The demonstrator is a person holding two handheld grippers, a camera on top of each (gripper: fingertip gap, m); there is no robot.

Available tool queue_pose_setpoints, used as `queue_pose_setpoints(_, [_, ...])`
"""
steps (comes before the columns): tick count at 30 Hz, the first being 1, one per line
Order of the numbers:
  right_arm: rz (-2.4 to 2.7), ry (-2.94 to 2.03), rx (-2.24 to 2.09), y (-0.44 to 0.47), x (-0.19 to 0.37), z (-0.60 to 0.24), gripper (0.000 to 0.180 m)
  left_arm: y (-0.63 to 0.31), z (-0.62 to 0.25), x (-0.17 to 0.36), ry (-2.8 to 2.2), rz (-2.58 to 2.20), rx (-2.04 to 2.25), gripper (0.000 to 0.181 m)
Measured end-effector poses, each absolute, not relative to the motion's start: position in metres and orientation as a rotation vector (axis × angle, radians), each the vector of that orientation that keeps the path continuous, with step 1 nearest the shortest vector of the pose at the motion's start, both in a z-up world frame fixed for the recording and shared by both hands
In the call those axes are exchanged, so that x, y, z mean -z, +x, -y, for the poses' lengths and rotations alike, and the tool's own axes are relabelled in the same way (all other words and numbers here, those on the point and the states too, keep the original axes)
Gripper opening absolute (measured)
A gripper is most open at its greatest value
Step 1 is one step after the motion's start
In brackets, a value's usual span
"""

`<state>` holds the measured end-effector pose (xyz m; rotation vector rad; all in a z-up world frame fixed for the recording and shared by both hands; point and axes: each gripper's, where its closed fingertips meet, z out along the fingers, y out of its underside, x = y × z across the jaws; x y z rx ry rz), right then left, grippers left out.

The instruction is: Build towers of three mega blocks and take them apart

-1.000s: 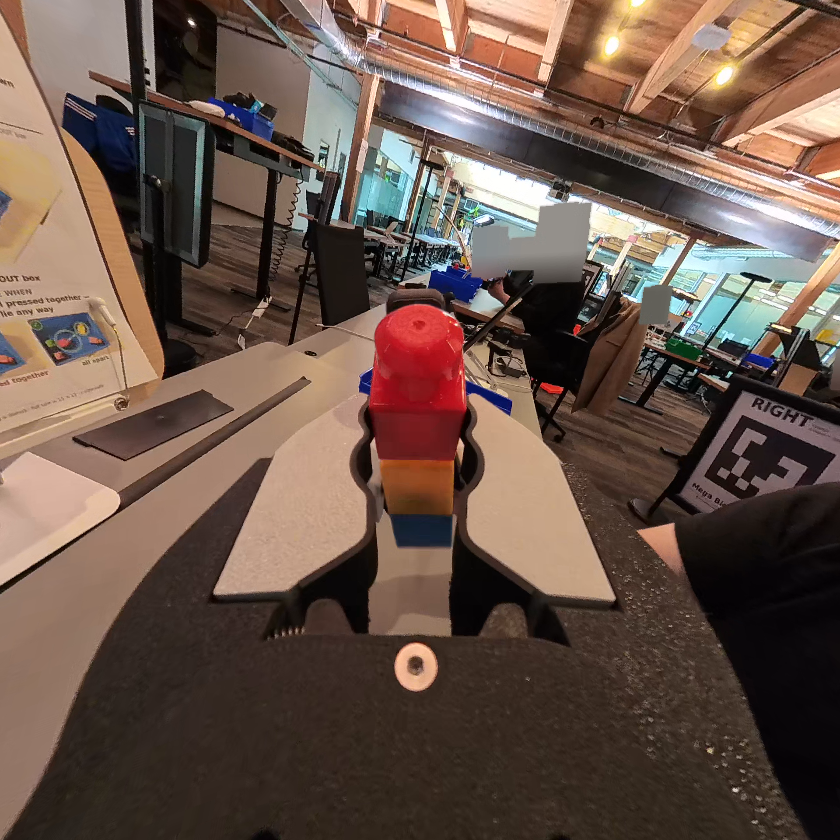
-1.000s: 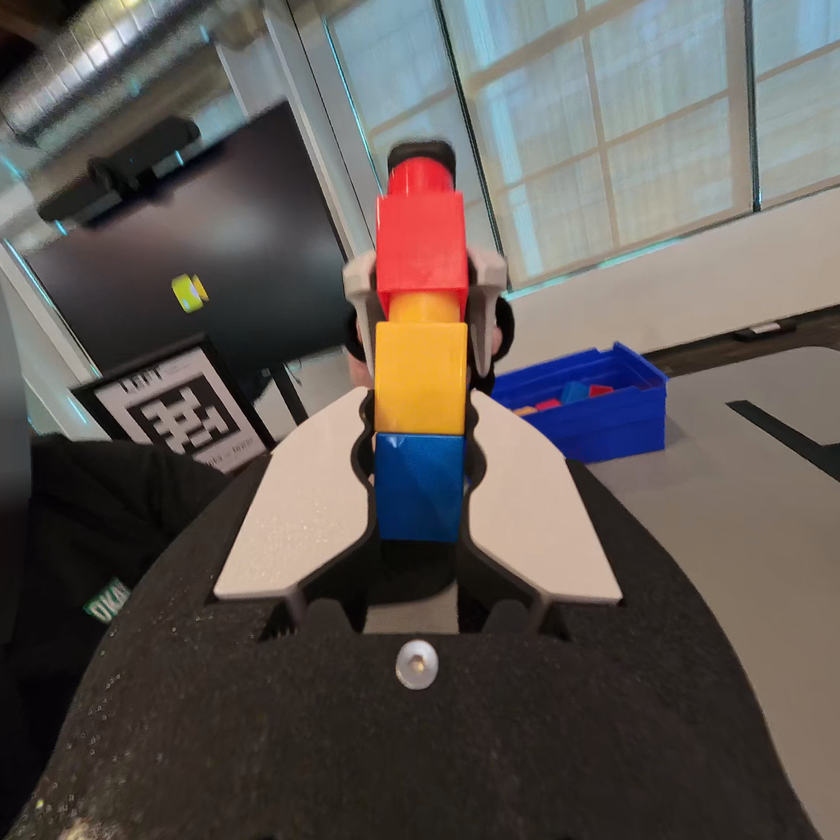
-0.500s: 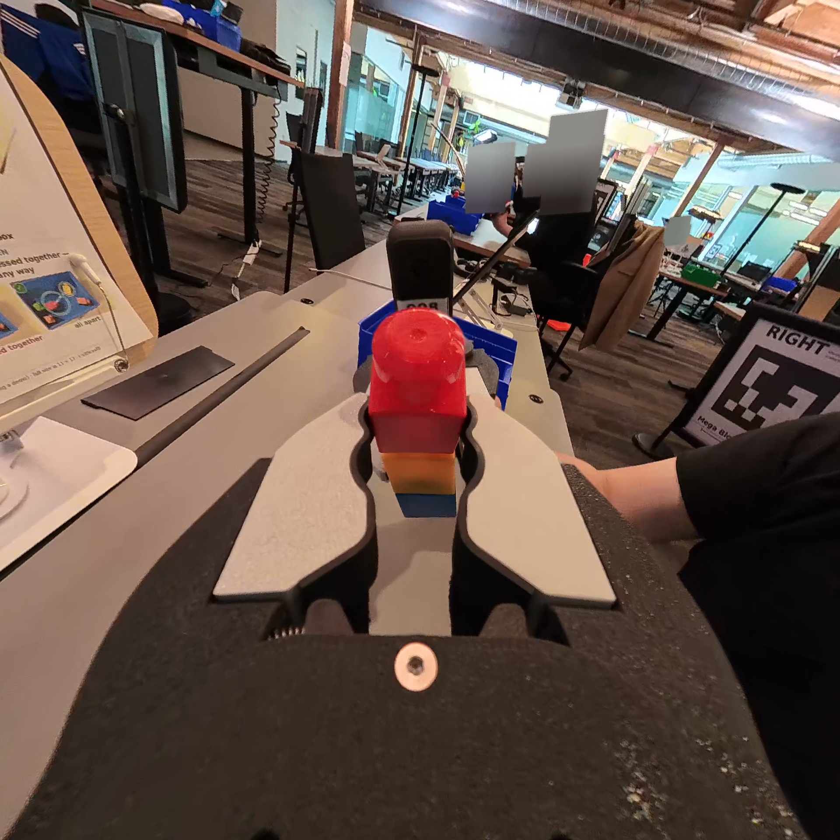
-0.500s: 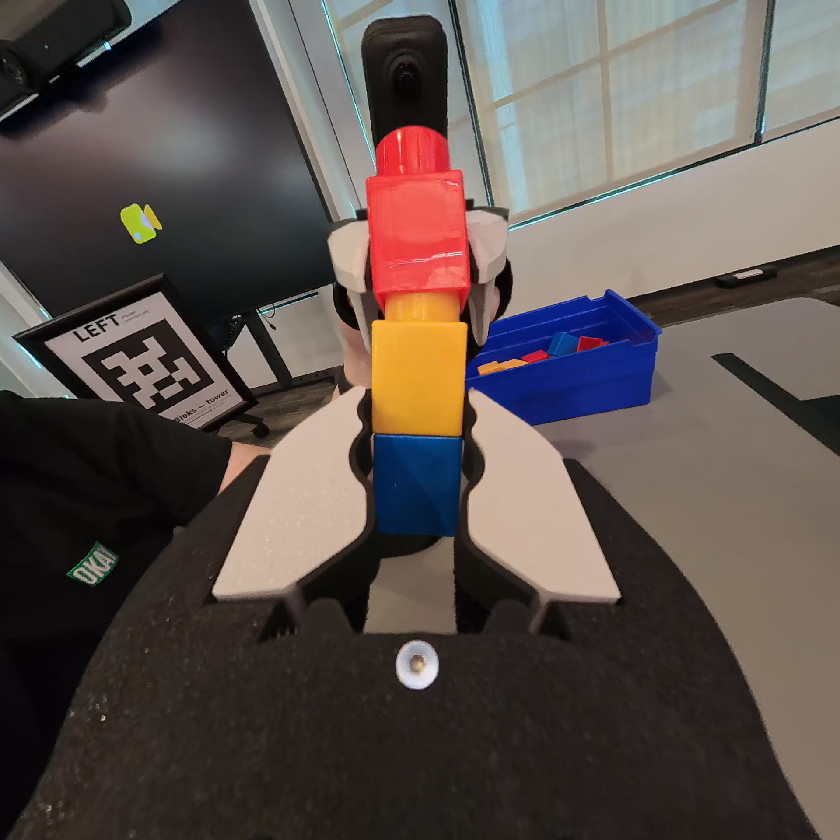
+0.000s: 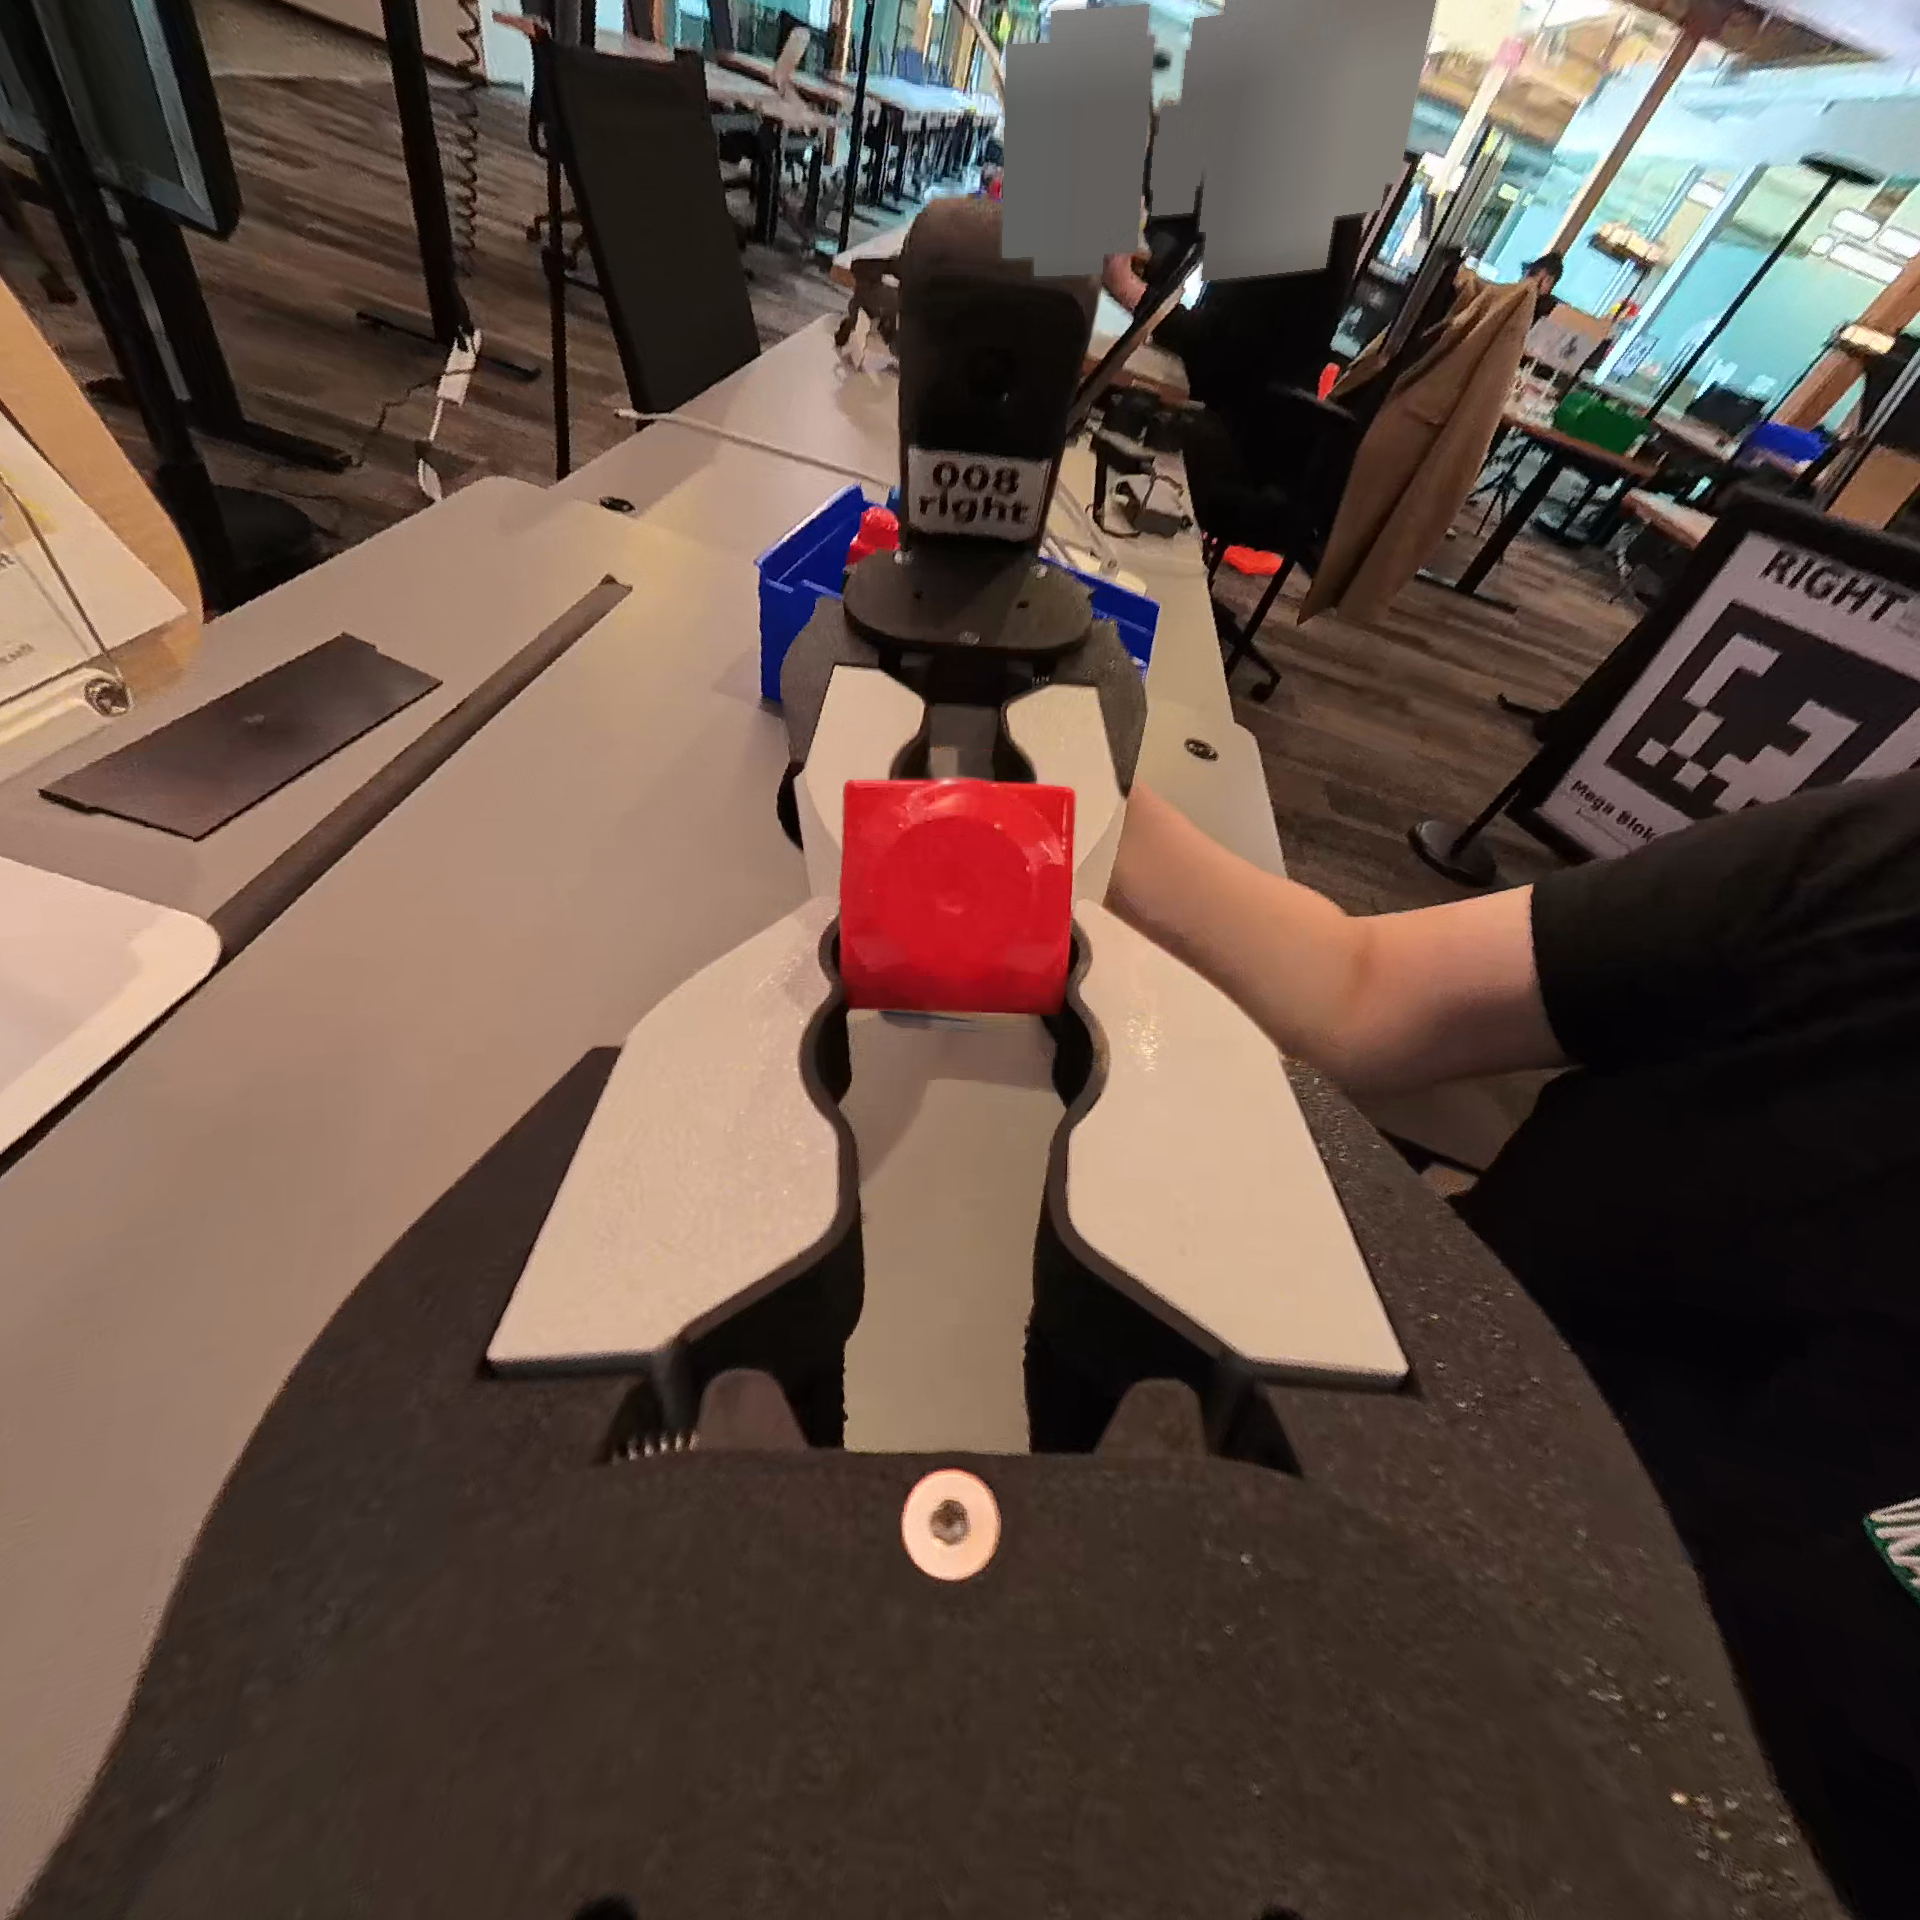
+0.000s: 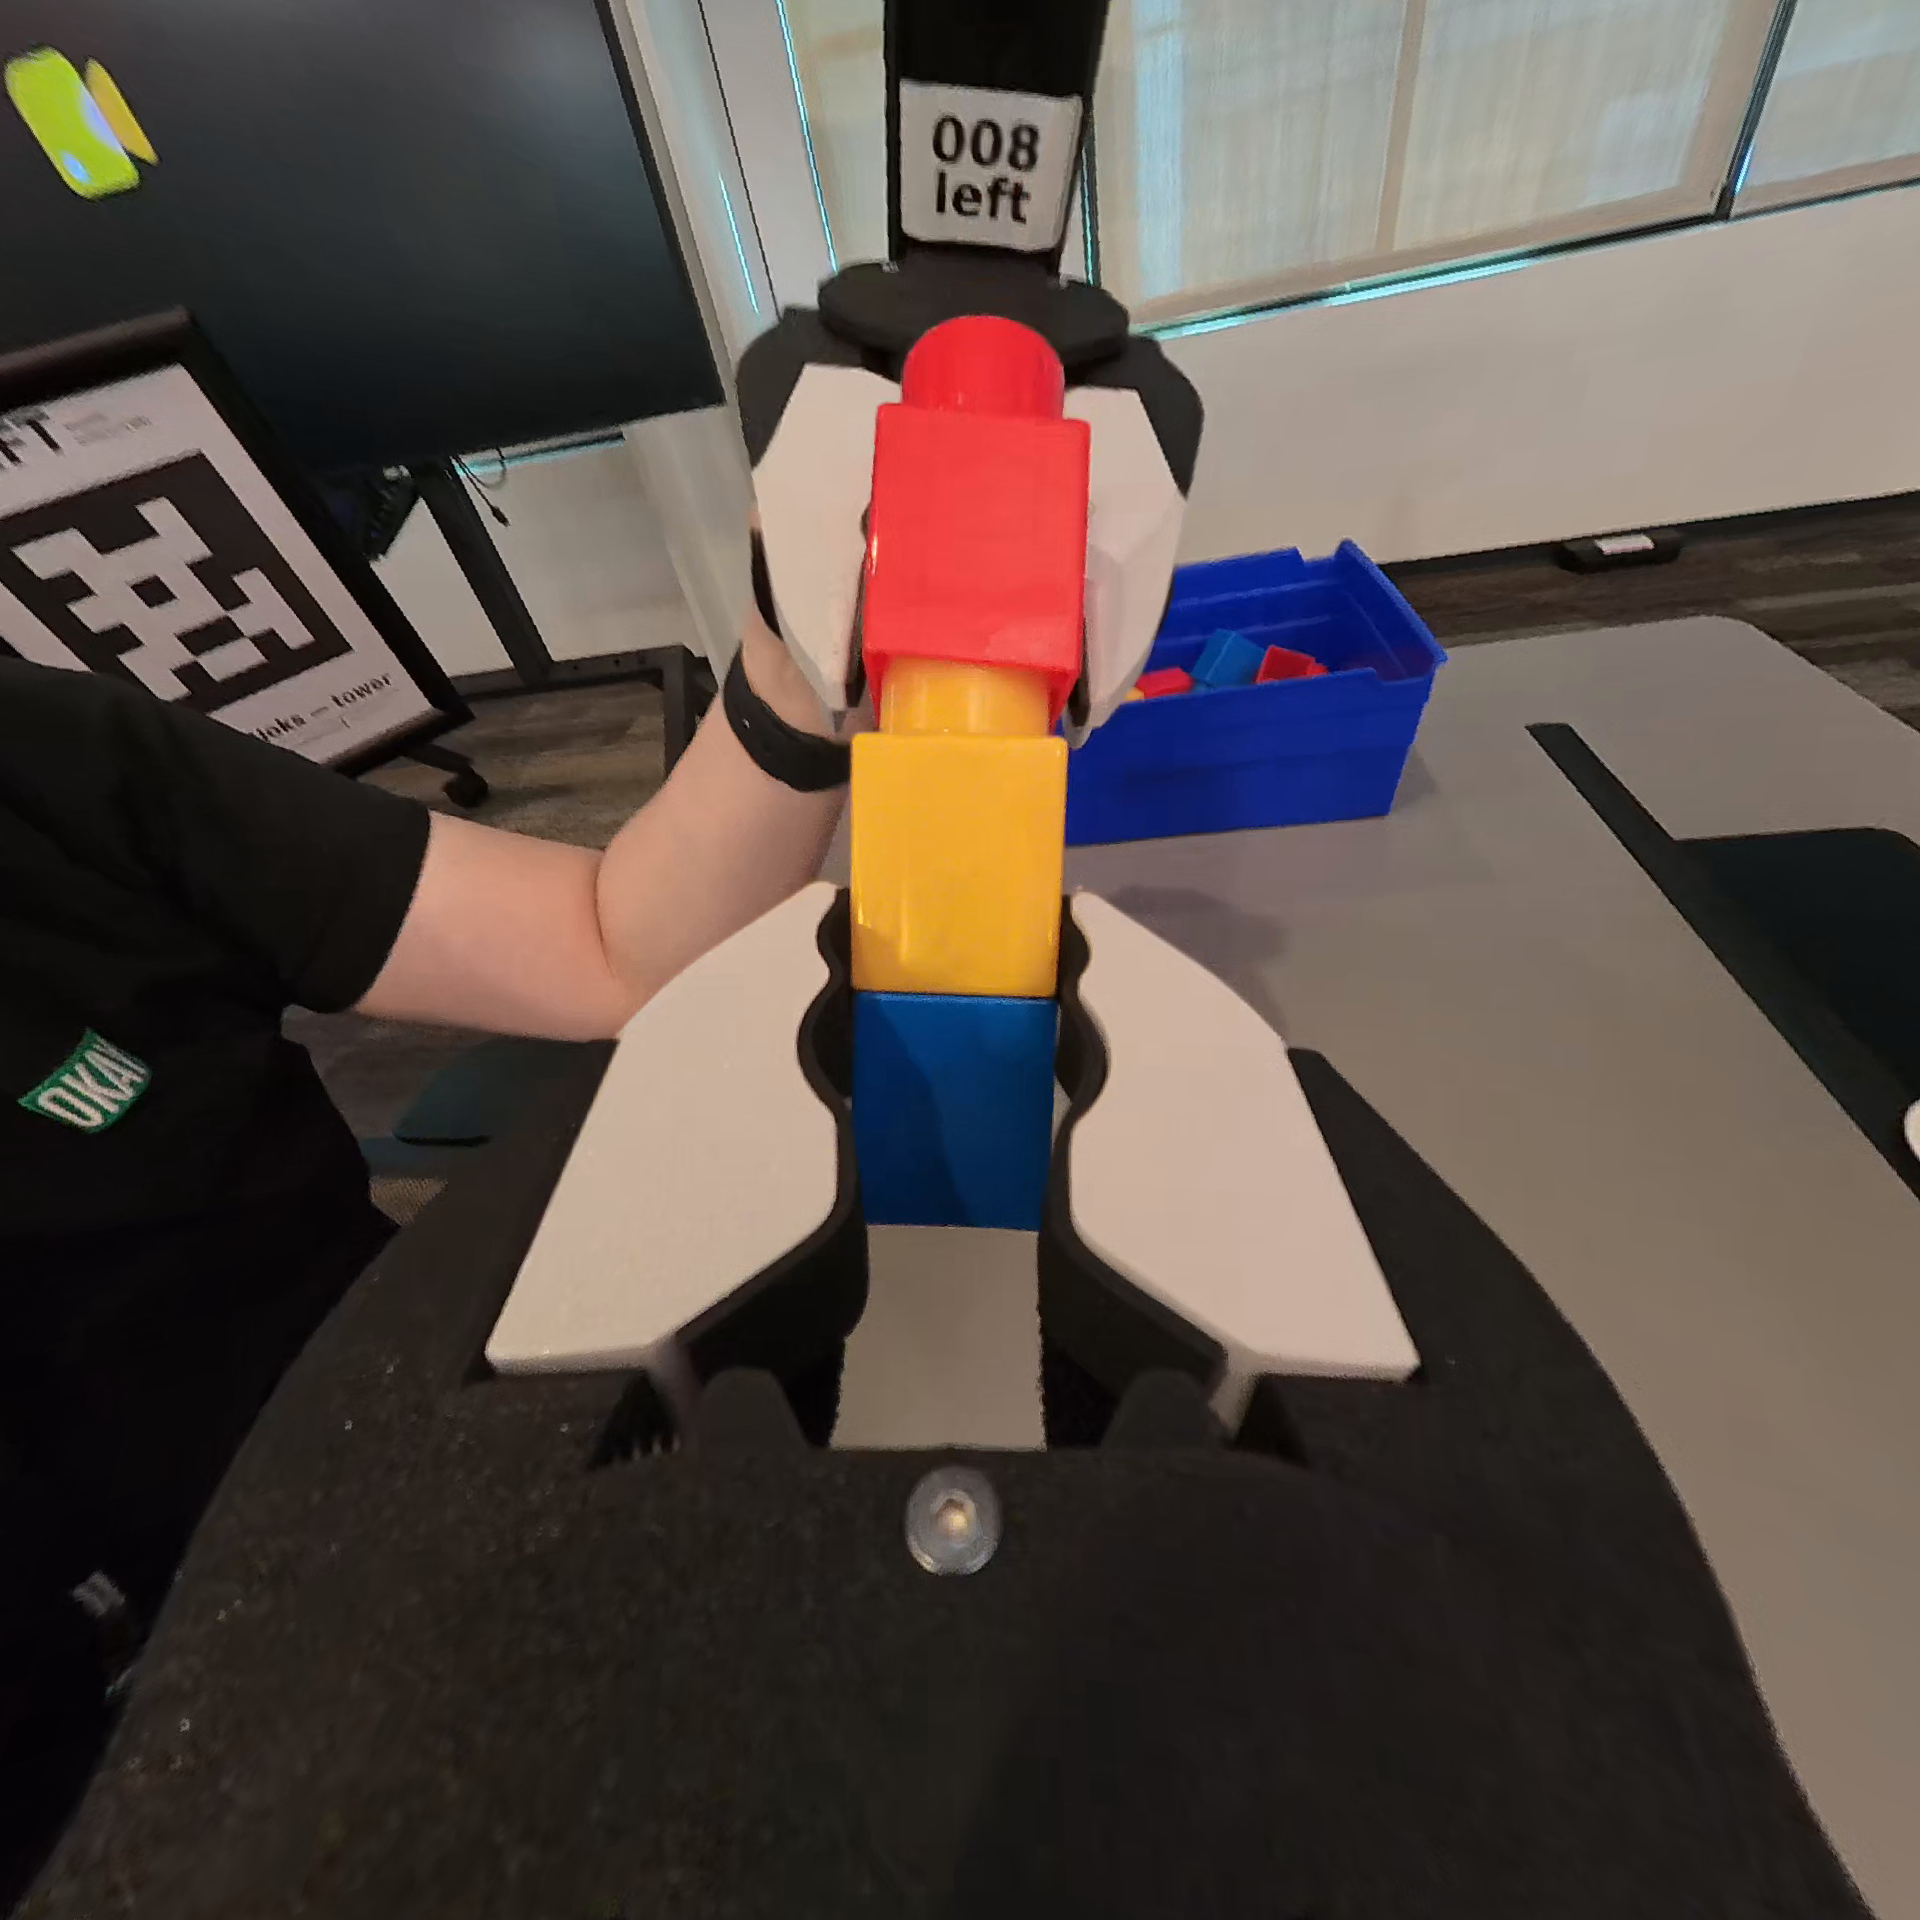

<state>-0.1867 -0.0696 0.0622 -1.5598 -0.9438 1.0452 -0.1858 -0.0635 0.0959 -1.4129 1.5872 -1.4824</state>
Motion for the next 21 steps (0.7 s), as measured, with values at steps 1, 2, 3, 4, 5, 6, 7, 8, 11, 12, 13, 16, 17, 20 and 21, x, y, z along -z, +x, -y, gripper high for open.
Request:
queue_pose_setpoints(1, [0.956, -1.580, -1.029, -0.186, -0.060, 0.070, 0.036, -0.186, 0.064, -0.093, -1.419, -1.603, 1.462, 0.036])
queue_pose_setpoints(2, [0.969, -1.593, -1.019, -0.186, -0.057, 0.071, 0.036, -0.186, 0.065, -0.092, -1.419, -1.617, 1.451, 0.036])
queue_pose_setpoints(3, [0.980, -1.600, -1.010, -0.186, -0.056, 0.072, 0.036, -0.186, 0.067, -0.090, -1.419, -1.628, 1.441, 0.036])
queue_pose_setpoints(4, [0.992, -1.611, -1.003, -0.186, -0.054, 0.073, 0.036, -0.186, 0.068, -0.089, -1.420, -1.642, 1.433, 0.036])
queue_pose_setpoints(5, [1.003, -1.622, -0.990, -0.185, -0.052, 0.074, 0.036, -0.186, 0.068, -0.087, -1.423, -1.653, 1.424, 0.036])
queue_pose_setpoints(6, [1.005, -1.627, -0.982, -0.185, -0.052, 0.074, 0.036, -0.186, 0.068, -0.086, -1.428, -1.657, 1.420, 0.036])
queue_pose_setpoints(7, [0.998, -1.621, -0.988, -0.185, -0.053, 0.074, 0.036, -0.186, 0.068, -0.088, -1.425, -1.647, 1.430, 0.036])
queue_pose_setpoints(8, [0.981, -1.604, -1.002, -0.186, -0.057, 0.073, 0.036, -0.186, 0.067, -0.093, -1.404, -1.627, 1.446, 0.036])
queue_pose_setpoints(11, [0.947, -1.558, -1.027, -0.187, -0.066, 0.072, 0.036, -0.182, 0.066, -0.108, -1.329, -1.536, 1.496, 0.036])
queue_pose_setpoints(12, [0.937, -1.549, -1.034, -0.187, -0.068, 0.071, 0.036, -0.181, 0.066, -0.111, -1.315, -1.512, 1.502, 0.036])
queue_pose_setpoints(13, [0.928, -1.542, -1.037, -0.186, -0.069, 0.071, 0.036, -0.180, 0.066, -0.114, -1.302, -1.492, 1.504, 0.036])
queue_pose_setpoints(16, [0.896, -1.523, -1.042, -0.186, -0.074, 0.068, 0.036, -0.177, 0.062, -0.122, -1.272, -1.424, 1.513, 0.036])
queue_pose_setpoints(17, [0.891, -1.519, -1.041, -0.186, -0.074, 0.067, 0.036, -0.176, 0.062, -0.124, -1.262, -1.401, 1.533, 0.036])
queue_pose_setpoints(20, [0.887, -1.516, -1.042, -0.188, -0.075, 0.066, 0.036, -0.174, 0.058, -0.129, -1.252, -1.340, 1.576, 0.037])
queue_pose_setpoints(21, [0.880, -1.510, -1.043, -0.188, -0.076, 0.066, 0.036, -0.174, 0.058, -0.131, -1.243, -1.328, 1.588, 0.037])
